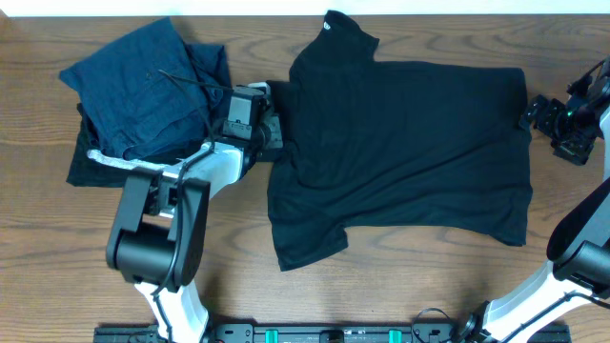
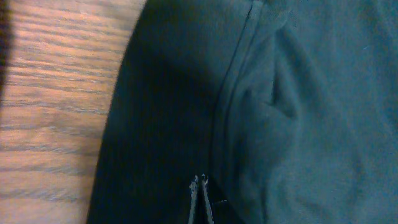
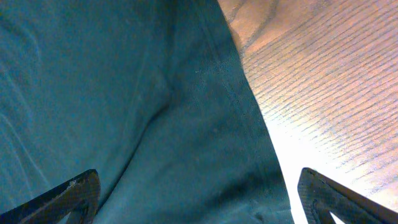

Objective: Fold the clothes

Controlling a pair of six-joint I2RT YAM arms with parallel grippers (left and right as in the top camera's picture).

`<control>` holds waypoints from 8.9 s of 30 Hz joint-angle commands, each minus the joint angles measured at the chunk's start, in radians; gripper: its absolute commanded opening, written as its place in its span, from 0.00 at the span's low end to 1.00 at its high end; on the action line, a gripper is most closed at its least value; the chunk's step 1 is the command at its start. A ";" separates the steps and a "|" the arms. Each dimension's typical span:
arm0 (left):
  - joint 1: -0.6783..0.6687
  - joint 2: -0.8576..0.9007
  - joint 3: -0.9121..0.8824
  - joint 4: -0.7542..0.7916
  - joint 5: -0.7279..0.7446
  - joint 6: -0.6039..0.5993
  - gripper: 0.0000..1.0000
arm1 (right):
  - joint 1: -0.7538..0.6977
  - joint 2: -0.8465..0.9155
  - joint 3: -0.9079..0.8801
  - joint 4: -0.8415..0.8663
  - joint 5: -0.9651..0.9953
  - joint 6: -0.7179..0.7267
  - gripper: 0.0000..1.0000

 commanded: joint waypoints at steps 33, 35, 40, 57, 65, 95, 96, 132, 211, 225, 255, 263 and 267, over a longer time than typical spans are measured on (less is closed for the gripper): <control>0.042 -0.319 0.008 -0.143 -0.055 -0.026 0.17 | -0.003 -0.004 0.006 0.022 -0.014 0.062 0.99; 0.043 -0.377 0.014 -0.180 -0.055 -0.040 0.12 | -0.003 -0.004 0.006 0.025 -0.040 0.075 0.99; 0.072 -0.483 0.097 -0.352 0.025 -0.051 0.06 | 0.001 -0.004 0.008 0.138 -0.243 -0.023 0.53; 0.103 -0.194 0.522 -0.318 0.182 0.027 0.06 | 0.212 0.065 0.076 0.594 0.135 -0.076 0.01; 0.051 0.197 1.043 -0.451 0.268 0.045 0.06 | 0.211 0.169 0.076 0.685 0.135 -0.110 0.01; 0.024 0.607 1.116 -0.530 0.227 0.091 0.06 | 0.211 0.419 0.076 0.781 0.158 -0.169 0.01; 0.024 0.607 1.110 -0.529 0.194 0.092 0.06 | 0.211 0.419 0.076 0.780 0.158 -0.169 0.01; 0.022 0.610 0.980 -0.475 -0.086 0.090 0.06 | 0.180 0.419 0.075 0.754 0.288 -0.172 0.01; -0.269 -0.453 -0.161 -0.882 0.102 -0.249 0.63 | 0.014 -0.391 -0.848 0.272 0.186 0.424 0.49; -0.273 -0.453 -0.164 -0.956 0.113 -0.363 0.69 | 0.015 -0.391 -0.892 0.348 0.187 0.424 0.60; -0.274 -0.337 -0.263 -0.901 0.241 -0.333 0.61 | 0.015 -0.391 -0.906 0.352 0.187 0.423 0.56; -0.274 -0.337 -0.279 -0.868 0.263 -0.333 0.53 | 0.015 -0.391 -0.906 0.352 0.187 0.423 0.50; -0.274 -0.337 -0.279 -0.867 0.263 -0.332 0.26 | 0.015 -0.391 -0.906 0.351 0.187 0.423 0.45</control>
